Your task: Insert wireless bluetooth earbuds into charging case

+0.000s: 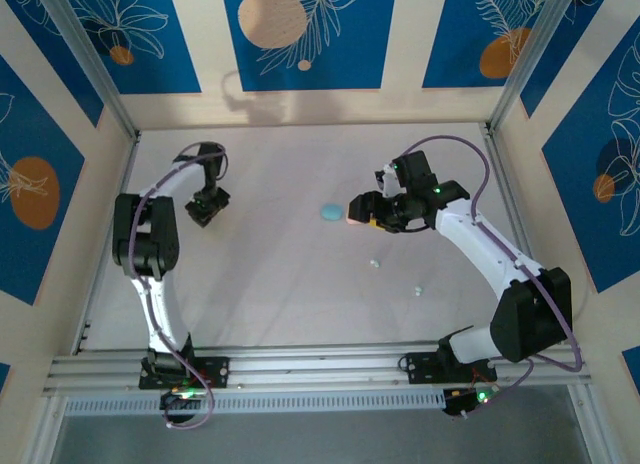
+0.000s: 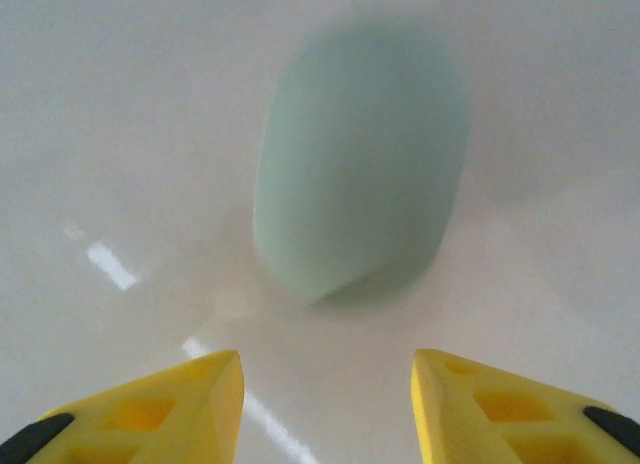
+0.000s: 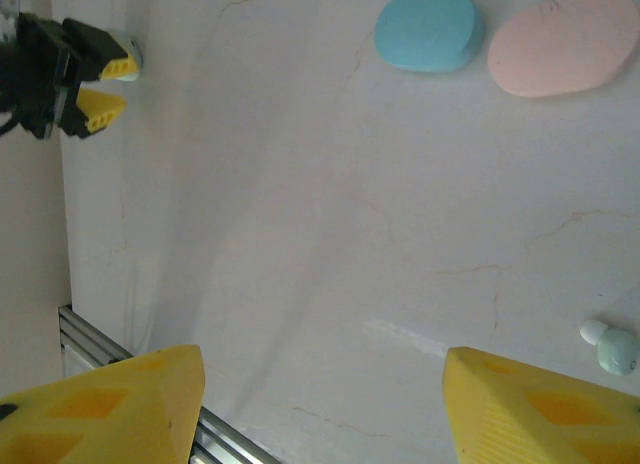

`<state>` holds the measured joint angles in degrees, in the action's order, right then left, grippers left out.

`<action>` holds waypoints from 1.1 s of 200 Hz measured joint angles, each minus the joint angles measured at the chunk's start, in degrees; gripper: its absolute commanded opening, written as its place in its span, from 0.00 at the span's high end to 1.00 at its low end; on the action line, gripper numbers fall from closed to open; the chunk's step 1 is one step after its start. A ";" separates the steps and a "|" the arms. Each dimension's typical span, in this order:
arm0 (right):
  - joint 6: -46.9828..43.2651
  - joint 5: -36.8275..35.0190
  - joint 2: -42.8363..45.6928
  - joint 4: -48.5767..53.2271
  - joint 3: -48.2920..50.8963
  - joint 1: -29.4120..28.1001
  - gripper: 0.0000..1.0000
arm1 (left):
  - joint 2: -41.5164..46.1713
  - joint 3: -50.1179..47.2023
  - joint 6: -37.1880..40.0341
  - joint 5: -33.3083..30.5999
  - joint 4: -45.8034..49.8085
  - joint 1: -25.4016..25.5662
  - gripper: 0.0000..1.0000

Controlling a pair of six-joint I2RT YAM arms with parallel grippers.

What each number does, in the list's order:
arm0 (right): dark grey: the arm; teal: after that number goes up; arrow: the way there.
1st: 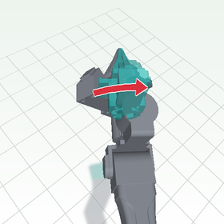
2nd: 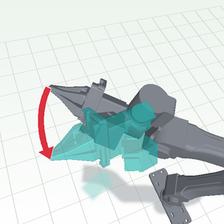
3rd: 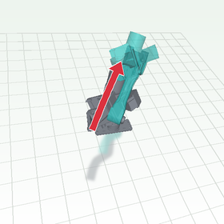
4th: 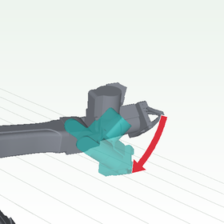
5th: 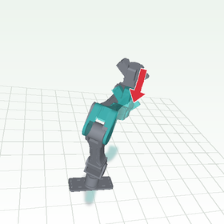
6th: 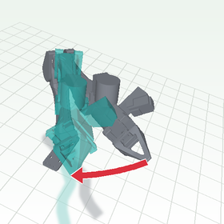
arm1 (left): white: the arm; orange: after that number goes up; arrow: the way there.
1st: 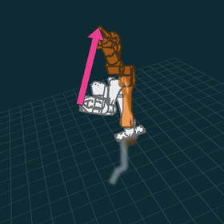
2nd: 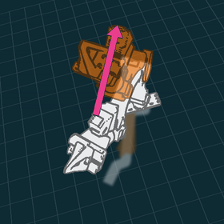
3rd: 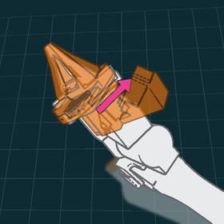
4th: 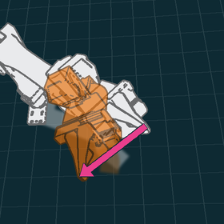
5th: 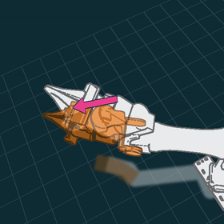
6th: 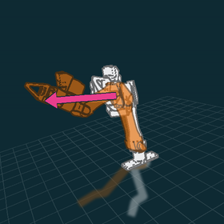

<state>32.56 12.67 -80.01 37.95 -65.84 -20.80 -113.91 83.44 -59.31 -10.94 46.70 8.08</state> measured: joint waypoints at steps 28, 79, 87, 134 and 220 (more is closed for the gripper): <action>0.00 0.17 0.85 -0.09 0.81 0.92 0.35 | 5.81 -9.66 -3.08 1.60 -2.78 7.19 0.52; -0.15 0.83 2.19 -0.39 2.25 3.17 0.35 | 9.25 -15.67 -5.86 0.39 -4.02 15.02 0.25; -0.17 0.87 2.23 -0.39 2.27 3.32 0.35 | 9.46 -14.91 -5.09 -1.25 -3.54 14.47 0.22; -0.17 1.31 2.67 -0.50 3.04 3.69 0.35 | 9.55 -8.07 1.40 -7.65 -3.52 6.51 0.17; -0.17 1.75 2.78 -0.55 3.63 3.96 0.35 | -0.63 2.12 10.95 -8.57 -4.28 -2.27 0.20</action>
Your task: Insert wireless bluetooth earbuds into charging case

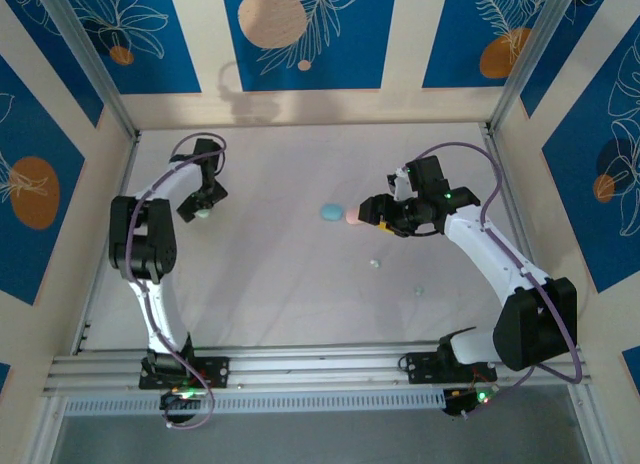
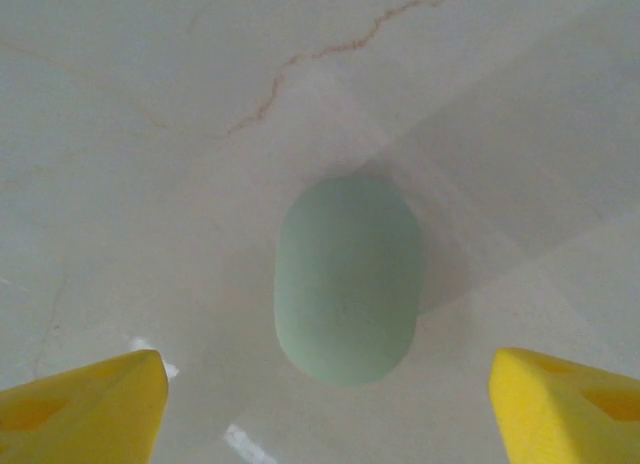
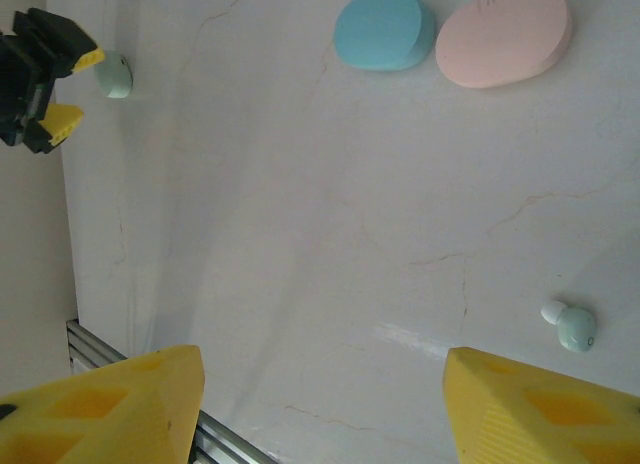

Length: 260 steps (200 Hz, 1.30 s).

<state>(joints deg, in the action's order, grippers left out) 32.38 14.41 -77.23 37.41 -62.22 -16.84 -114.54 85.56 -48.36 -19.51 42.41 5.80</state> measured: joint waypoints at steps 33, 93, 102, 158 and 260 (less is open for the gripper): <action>0.00 0.17 0.20 0.00 0.00 0.00 0.35 | -3.02 1.05 1.05 1.81 -0.48 -0.66 0.25; 0.02 0.63 0.20 0.13 0.00 0.00 0.35 | -5.16 3.54 2.29 2.97 -1.40 -1.84 0.32; 0.02 0.63 0.20 0.15 0.00 0.00 0.35 | -5.40 3.65 2.34 2.97 -1.49 -1.95 0.34; 0.04 0.63 0.20 0.42 0.00 0.00 0.35 | -6.62 3.76 3.87 3.61 -1.53 -2.38 0.53; 0.22 0.79 0.20 0.31 0.15 -0.02 0.35 | 4.66 -11.47 -2.49 13.57 -5.88 1.73 0.60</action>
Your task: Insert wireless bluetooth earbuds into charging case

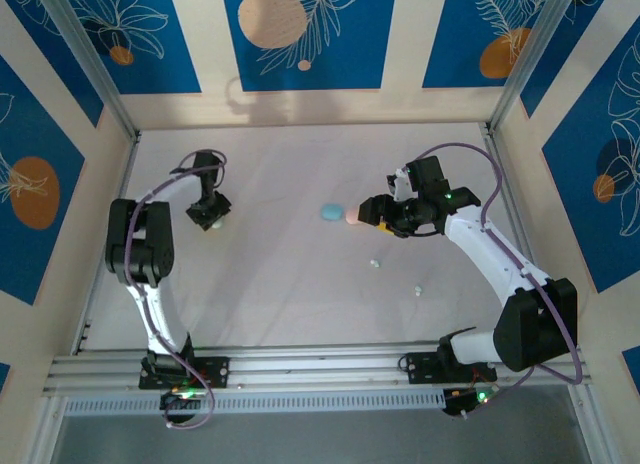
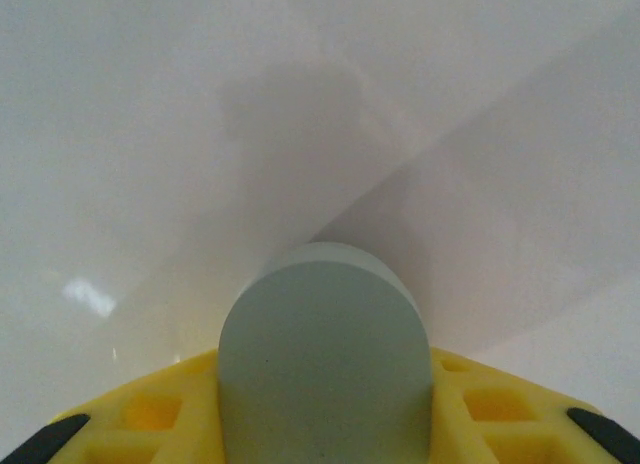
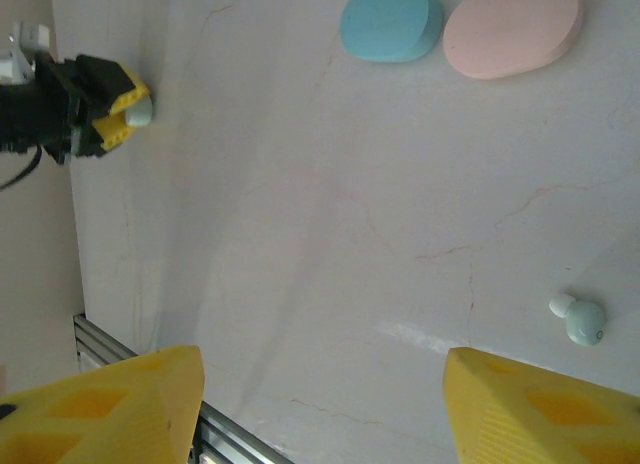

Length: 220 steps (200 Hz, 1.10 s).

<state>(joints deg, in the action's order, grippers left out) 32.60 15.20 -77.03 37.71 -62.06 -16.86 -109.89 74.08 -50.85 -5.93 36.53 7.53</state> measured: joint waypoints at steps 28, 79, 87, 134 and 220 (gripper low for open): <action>0.22 -0.22 0.00 -1.01 1.05 0.02 0.35 | 5.55 -6.99 -7.91 0.70 -0.33 9.60 0.60; 0.42 -1.05 0.33 -2.89 3.96 0.63 0.36 | 10.34 -12.92 -26.88 1.86 -1.60 27.54 0.60; 0.42 -1.11 0.66 -3.02 4.61 0.79 0.36 | 10.34 -12.87 -29.14 1.81 -1.66 29.33 0.61; 0.22 -1.22 2.49 -4.33 6.58 1.27 0.38 | 9.33 -11.74 -38.03 1.42 -1.42 37.46 0.56; -3.91 -1.73 2.67 -12.09 10.58 -2.40 0.42 | 11.74 -11.13 -38.58 -2.73 -1.05 38.88 0.21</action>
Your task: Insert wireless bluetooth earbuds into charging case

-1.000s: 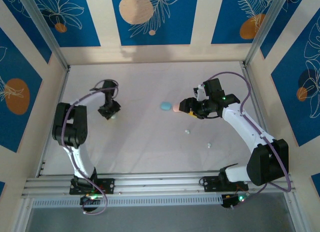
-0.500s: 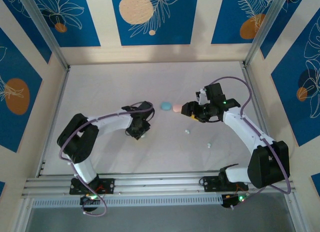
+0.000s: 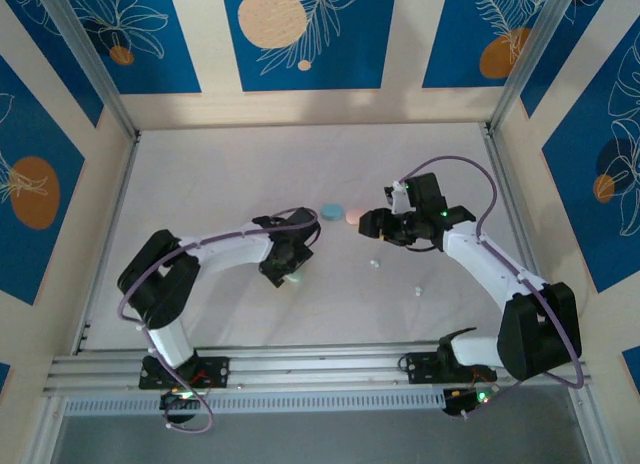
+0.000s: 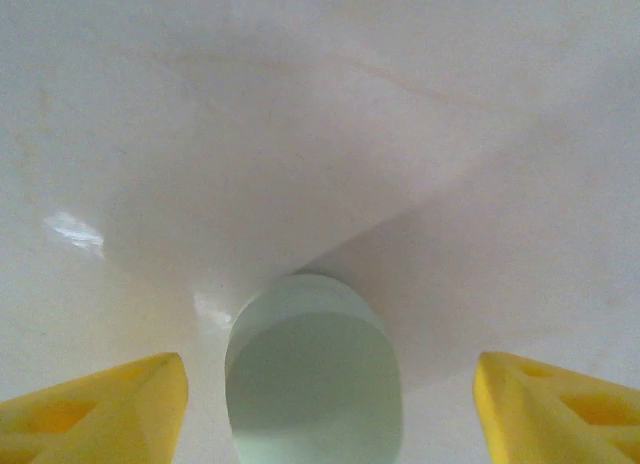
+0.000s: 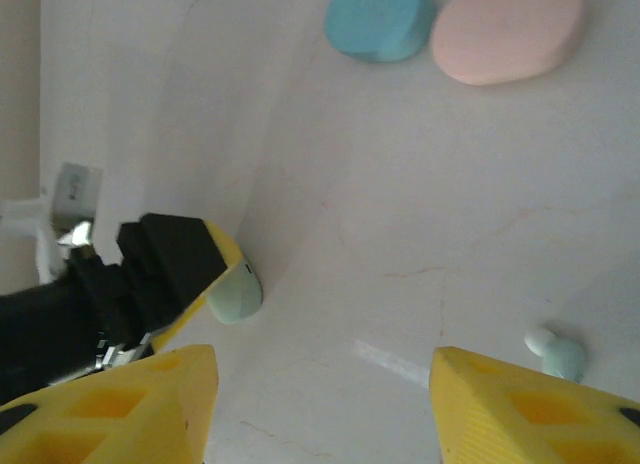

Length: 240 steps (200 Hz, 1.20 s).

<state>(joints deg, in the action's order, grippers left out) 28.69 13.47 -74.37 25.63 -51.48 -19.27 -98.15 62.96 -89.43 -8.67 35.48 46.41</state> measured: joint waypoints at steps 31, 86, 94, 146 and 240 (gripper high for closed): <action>-5.07 -3.08 -0.90 -6.19 1.73 -7.67 0.41 | 11.98 -1.81 4.24 -8.20 0.70 0.00 0.16; -18.62 -11.08 -7.87 -20.79 6.84 -23.93 0.36 | 48.17 -28.06 25.29 -21.03 -14.62 -4.11 0.13; -20.50 -11.98 -9.49 -22.71 7.30 -25.62 0.35 | 52.87 -31.08 28.26 -21.51 -16.17 -5.84 0.11; -26.03 -14.36 -20.22 -31.45 7.37 -30.08 0.34 | 62.38 -32.96 43.80 -15.98 -18.53 -17.55 0.08; -31.74 -14.82 -27.96 -36.59 4.20 -31.80 0.37 | 52.28 -29.29 51.08 -6.36 -18.62 -20.26 0.07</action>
<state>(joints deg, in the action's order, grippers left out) -3.05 -1.34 -102.32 -10.96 -47.29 -51.07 -45.87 33.67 -38.35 -15.03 16.86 26.15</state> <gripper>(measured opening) 0.649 0.934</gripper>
